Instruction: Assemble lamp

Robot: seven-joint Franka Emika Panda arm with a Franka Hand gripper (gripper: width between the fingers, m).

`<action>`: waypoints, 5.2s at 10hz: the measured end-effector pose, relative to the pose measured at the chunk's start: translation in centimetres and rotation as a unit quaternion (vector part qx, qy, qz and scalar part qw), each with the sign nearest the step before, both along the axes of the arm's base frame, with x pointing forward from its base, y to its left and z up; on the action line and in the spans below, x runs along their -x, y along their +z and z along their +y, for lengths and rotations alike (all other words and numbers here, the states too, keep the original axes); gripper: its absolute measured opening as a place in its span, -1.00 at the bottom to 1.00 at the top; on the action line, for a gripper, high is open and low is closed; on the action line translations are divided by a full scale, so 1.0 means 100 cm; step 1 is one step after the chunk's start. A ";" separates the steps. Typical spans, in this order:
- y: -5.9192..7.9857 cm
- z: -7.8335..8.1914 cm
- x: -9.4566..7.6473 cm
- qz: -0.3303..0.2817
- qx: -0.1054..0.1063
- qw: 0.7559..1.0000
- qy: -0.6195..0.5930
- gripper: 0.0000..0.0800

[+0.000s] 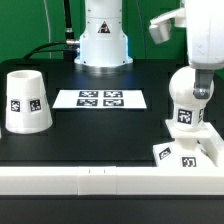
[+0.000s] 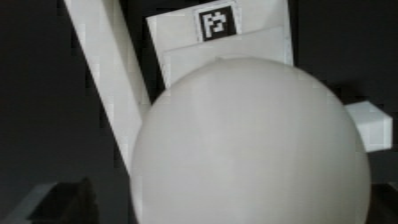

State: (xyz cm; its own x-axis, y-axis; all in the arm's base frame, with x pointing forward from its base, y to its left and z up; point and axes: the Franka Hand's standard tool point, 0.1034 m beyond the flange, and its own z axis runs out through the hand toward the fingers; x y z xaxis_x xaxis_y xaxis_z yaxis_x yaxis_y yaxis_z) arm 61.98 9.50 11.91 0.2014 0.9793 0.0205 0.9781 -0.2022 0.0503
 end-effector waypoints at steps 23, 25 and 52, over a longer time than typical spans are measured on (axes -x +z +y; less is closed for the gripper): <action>-0.006 -0.011 -0.007 0.015 -0.042 0.913 -0.406 0.44; -0.004 -0.011 -0.010 0.012 -0.051 0.873 -0.485 0.44; 0.015 -0.135 0.086 0.026 -0.039 0.820 -0.570 0.75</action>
Offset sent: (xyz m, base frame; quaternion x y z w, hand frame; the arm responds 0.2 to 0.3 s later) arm -0.0057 -0.0017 -0.0059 0.0086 -0.0041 -0.1982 0.9801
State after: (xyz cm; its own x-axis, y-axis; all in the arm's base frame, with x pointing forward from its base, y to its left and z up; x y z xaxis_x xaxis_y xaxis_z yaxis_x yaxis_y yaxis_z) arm 53.41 -4.03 13.39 0.9880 0.1501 0.0370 0.1517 -0.9875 -0.0427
